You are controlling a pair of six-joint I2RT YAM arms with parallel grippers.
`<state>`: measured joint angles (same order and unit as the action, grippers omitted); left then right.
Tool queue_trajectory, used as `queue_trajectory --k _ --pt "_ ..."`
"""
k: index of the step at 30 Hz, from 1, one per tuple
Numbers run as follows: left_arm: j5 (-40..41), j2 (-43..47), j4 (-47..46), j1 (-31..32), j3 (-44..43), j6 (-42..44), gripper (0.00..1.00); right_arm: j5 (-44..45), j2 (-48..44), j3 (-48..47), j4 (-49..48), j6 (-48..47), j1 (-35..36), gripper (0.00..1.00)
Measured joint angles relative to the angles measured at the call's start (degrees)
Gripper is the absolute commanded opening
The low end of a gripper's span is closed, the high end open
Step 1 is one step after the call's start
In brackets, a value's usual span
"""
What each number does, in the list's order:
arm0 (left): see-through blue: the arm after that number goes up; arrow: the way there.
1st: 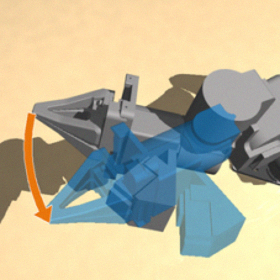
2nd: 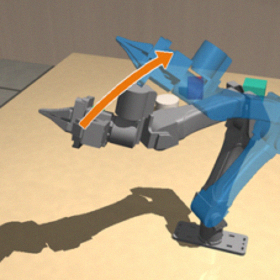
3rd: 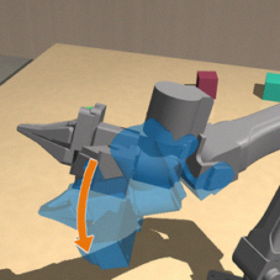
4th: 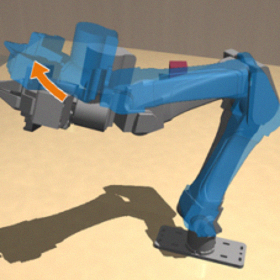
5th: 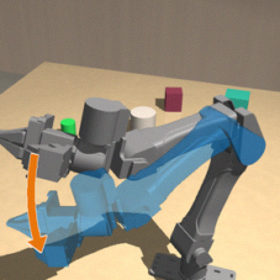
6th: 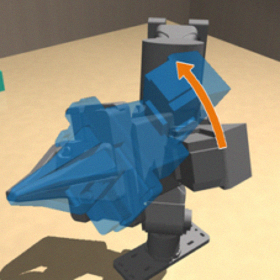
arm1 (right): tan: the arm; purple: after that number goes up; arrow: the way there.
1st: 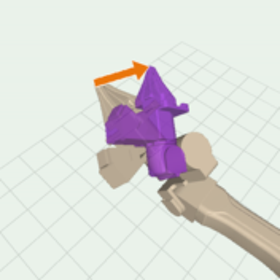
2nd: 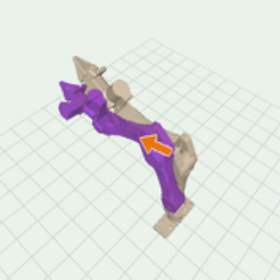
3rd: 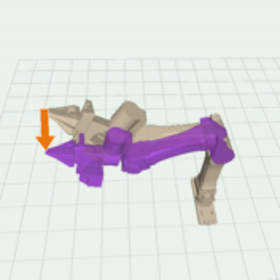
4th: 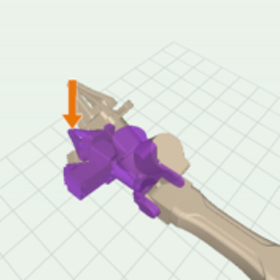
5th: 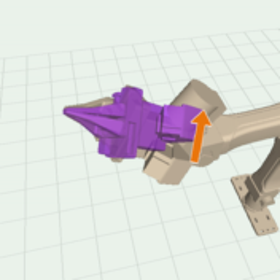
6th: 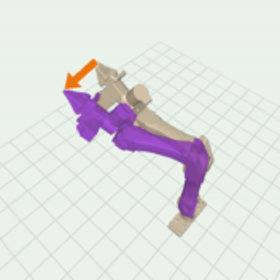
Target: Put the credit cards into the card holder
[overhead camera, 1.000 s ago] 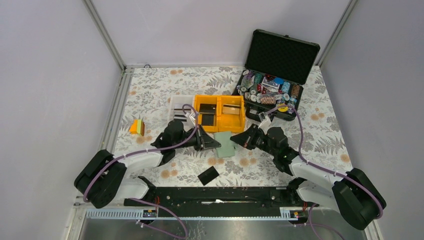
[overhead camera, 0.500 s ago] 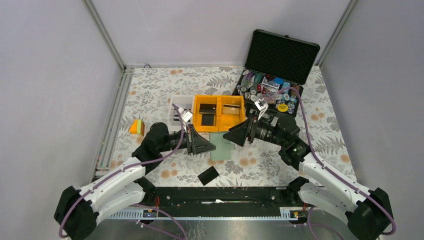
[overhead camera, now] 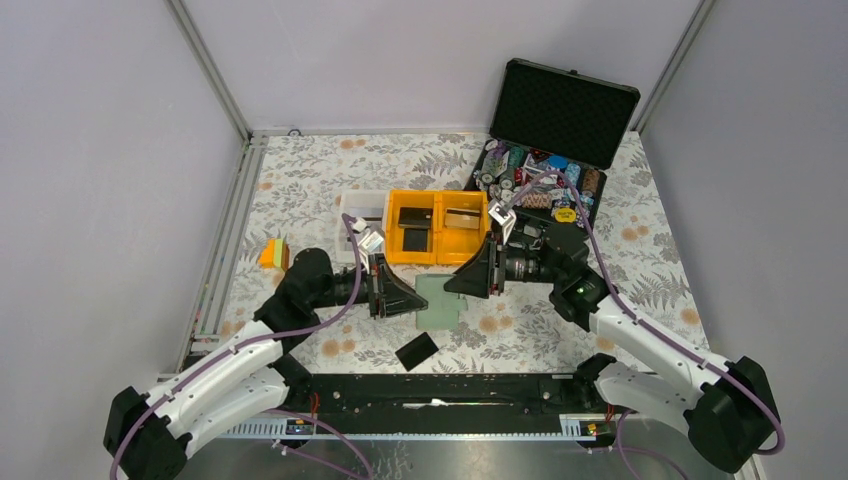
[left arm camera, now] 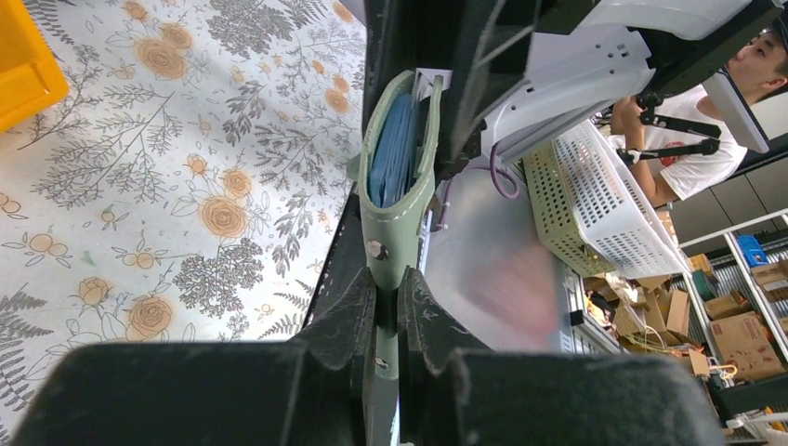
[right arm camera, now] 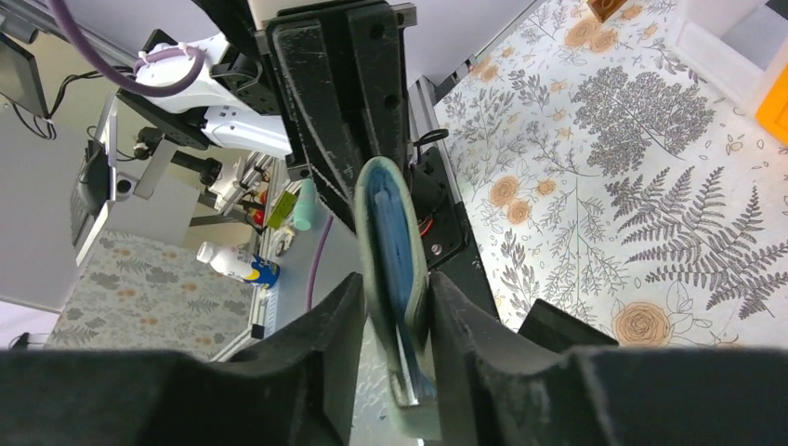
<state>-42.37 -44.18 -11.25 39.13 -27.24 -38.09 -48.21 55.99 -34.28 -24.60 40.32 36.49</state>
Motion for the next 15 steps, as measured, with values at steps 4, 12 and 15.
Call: queue_trajectory --k 4,12,15 --pt "-0.11 0.70 1.25 0.33 -0.13 0.00 0.04 -0.66 1.97 -0.13 -0.52 -0.63 0.44 0.01" --pt "5.79 1.77 10.88 -2.47 -3.89 -2.97 0.98 8.02 2.60 -4.63 8.24 -13.38 5.27 0.00" --pt "8.00 4.31 15.39 -8.70 -5.16 -7.87 0.99 15.43 0.87 -4.81 10.27 -20.76 6.58 0.00"
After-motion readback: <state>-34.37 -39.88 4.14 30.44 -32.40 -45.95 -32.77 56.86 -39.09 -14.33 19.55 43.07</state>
